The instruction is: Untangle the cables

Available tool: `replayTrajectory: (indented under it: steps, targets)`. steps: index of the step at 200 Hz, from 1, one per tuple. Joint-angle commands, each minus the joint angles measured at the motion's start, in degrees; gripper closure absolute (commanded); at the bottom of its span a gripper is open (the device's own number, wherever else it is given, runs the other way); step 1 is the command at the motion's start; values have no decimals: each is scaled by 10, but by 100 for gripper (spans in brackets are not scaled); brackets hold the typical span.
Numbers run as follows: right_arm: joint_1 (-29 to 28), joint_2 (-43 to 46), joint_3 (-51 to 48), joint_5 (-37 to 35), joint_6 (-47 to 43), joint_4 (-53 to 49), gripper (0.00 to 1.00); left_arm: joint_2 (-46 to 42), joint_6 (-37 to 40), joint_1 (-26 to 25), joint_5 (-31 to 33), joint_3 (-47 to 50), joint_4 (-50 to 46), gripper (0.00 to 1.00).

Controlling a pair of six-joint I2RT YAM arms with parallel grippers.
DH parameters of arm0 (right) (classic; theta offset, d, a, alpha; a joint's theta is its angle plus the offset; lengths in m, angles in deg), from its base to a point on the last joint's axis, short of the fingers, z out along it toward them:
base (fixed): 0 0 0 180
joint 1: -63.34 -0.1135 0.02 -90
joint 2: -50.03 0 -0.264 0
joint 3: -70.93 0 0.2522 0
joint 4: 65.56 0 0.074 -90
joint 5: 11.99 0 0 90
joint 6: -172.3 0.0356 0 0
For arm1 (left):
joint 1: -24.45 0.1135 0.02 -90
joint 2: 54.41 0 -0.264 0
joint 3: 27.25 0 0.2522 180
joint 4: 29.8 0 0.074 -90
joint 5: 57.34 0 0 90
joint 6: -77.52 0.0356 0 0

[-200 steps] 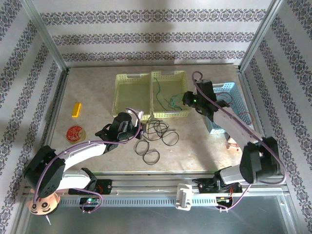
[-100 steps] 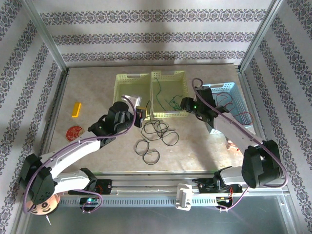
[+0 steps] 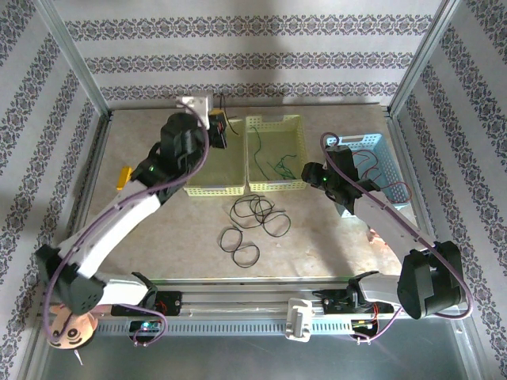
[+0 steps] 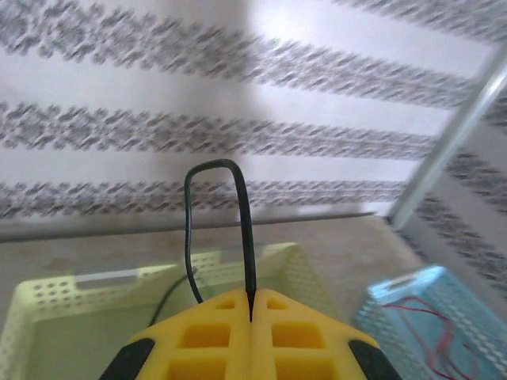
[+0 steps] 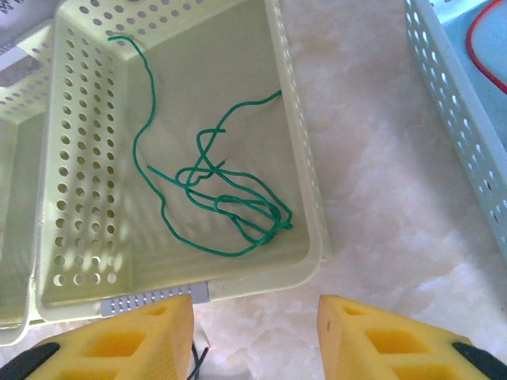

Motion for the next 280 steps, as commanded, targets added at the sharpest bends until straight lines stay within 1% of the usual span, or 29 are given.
replayTrajectory:
  steps: [1,7,13,29,31,36,37,38,39,40,41,42,46,49,51,52,53,67,84,108,122,136,147,163,187,213,243,269,280]
  targets:
    - [-5,-5,27,17,-21,-5,55,107,-39,58,-15,-30,-106,100]
    - [-7,-4,29,18,-25,-7,55,136,-41,66,-23,-42,-114,100]
    - [-10,-3,32,19,-31,-9,55,161,-39,70,-25,-54,-122,96]
    - [-17,2,35,24,-47,-15,55,211,-12,68,-33,-76,-134,78]
    - [-18,2,35,25,-50,-16,55,214,-11,66,-32,-78,-135,74]
    - [-22,3,36,28,-56,-19,55,218,-8,64,-30,-78,-135,71]
    - [-22,3,36,28,-58,-20,55,217,-8,63,-30,-78,-135,69]
    - [-23,3,36,29,-58,-20,55,217,-8,63,-30,-77,-134,62]
    - [-24,3,37,29,-60,-21,55,217,-7,63,-30,-76,-133,62]
    - [-25,3,37,30,-62,-22,55,217,-7,62,-30,-74,-131,56]
    - [-25,4,37,30,-63,-24,55,216,-6,61,-30,-72,-130,56]
    - [-25,4,37,31,-64,-25,55,215,-5,61,-30,-71,-128,53]
    - [-28,3,38,34,-69,-30,55,209,-2,59,-31,-62,-117,35]
    - [-31,3,39,35,-73,-33,55,203,2,56,-30,-53,-108,31]
    - [-32,3,39,36,-75,-35,55,200,3,55,-30,-47,-102,22]
    - [-33,3,39,36,-76,-35,55,197,5,54,-30,-44,-99,22]
    - [-33,3,39,37,-77,-36,55,194,5,53,-30,-41,-95,17]
    - [-43,1,35,38,-86,-48,55,150,36,35,-36,12,-47,8]
    - [-45,-3,19,35,-77,-48,55,98,81,1,-44,75,-26,7]
    - [-37,-8,5,30,-61,-41,55,49,110,-67,-28,148,-74,8]
    - [-30,-14,2,25,-53,-39,55,35,94,-106,-13,188,-111,8]
    - [-23,-18,3,27,-47,-35,55,26,57,-134,-7,230,-135,9]
    - [-20,-24,6,29,-45,-35,55,17,26,-152,-18,266,-140,9]
    - [-20,-30,12,31,-45,-39,55,5,13,-179,-35,312,-148,10]
    - [-20,-33,13,33,-44,-39,55,3,-17,-195,-57,355,-165,9]
    - [-20,-33,11,33,-43,-40,55,14,-21,-199,-49,380,-150,7]
    - [-20,-31,10,30,-42,-39,56,73,-19,-206,-55,369,-135,8]
    - [-20,-30,10,30,-43,-39,56,129,-11,-230,-51,343,-144,10]
    - [-20,-30,11,30,-43,-41,56,149,-8,-241,-41,331,-160,13]
